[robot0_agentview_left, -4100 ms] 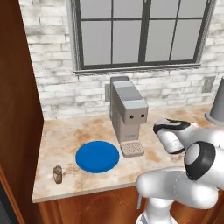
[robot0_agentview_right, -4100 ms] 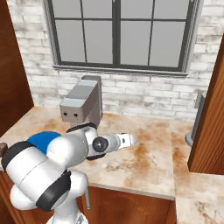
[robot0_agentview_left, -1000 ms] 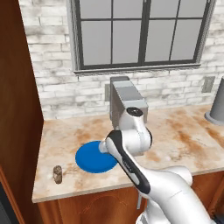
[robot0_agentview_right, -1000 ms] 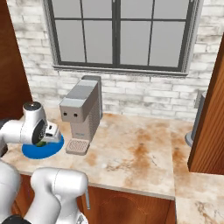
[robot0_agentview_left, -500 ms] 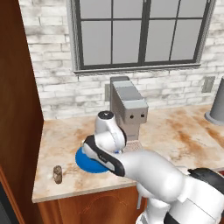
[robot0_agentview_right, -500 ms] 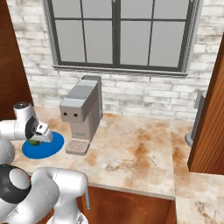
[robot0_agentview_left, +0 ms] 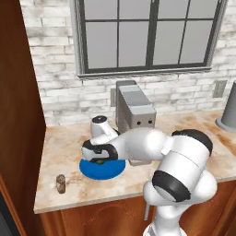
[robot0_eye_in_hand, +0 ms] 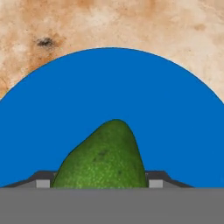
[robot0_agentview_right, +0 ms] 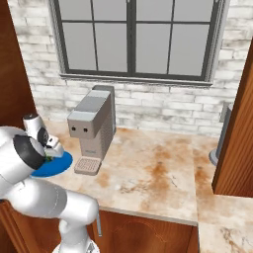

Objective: Pick the avocado and bread from the counter and place them on the plate. Then pick the jam from the cabinet and place it next to the plate. Lastly close the cabinet door.

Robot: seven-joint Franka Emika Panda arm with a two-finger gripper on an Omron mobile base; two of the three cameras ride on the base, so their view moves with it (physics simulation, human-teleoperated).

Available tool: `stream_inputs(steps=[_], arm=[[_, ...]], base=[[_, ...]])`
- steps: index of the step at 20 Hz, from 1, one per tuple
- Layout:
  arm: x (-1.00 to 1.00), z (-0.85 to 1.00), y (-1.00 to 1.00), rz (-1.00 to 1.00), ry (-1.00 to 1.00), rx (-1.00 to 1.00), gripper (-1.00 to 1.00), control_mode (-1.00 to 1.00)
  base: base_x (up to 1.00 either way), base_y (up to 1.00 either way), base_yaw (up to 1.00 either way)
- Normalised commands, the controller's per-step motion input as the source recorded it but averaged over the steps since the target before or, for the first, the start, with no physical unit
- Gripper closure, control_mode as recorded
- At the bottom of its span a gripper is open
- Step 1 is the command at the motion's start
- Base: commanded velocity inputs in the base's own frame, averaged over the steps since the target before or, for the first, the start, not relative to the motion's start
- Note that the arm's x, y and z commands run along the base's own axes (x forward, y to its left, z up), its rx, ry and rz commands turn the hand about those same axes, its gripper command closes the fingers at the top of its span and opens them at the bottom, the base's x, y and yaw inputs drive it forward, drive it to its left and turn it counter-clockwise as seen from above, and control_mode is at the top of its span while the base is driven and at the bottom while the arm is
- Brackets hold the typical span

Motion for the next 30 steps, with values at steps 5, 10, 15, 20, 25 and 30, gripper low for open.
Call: stream_inputs(steps=[5, 10, 15, 20, 25, 30], arm=[[0.25, -0.54, 0.00, 0.00, 0.06, -0.02, 1.00, -1.00], [0.00, -0.47, 0.05, 0.00, 0.01, -0.09, -1.00, -1.00], [-0.29, -0.03, -0.10, 0.00, -0.02, -0.11, -1.00, -1.00], [-0.35, 0.05, -0.23, 0.00, -0.04, -0.04, -1.00, -1.00], [-0.28, 0.22, -0.27, 0.00, -0.05, -0.02, -1.00, -1.00], [-0.58, 0.56, -0.11, 0.00, -0.10, 0.00, -1.00, -1.00]], base=[[0.00, 0.00, 0.00], [0.00, 0.00, 0.00], [0.00, 0.00, 0.00], [0.00, 0.00, 0.00], [0.00, 0.00, 0.00], [0.00, 0.00, 0.00]])
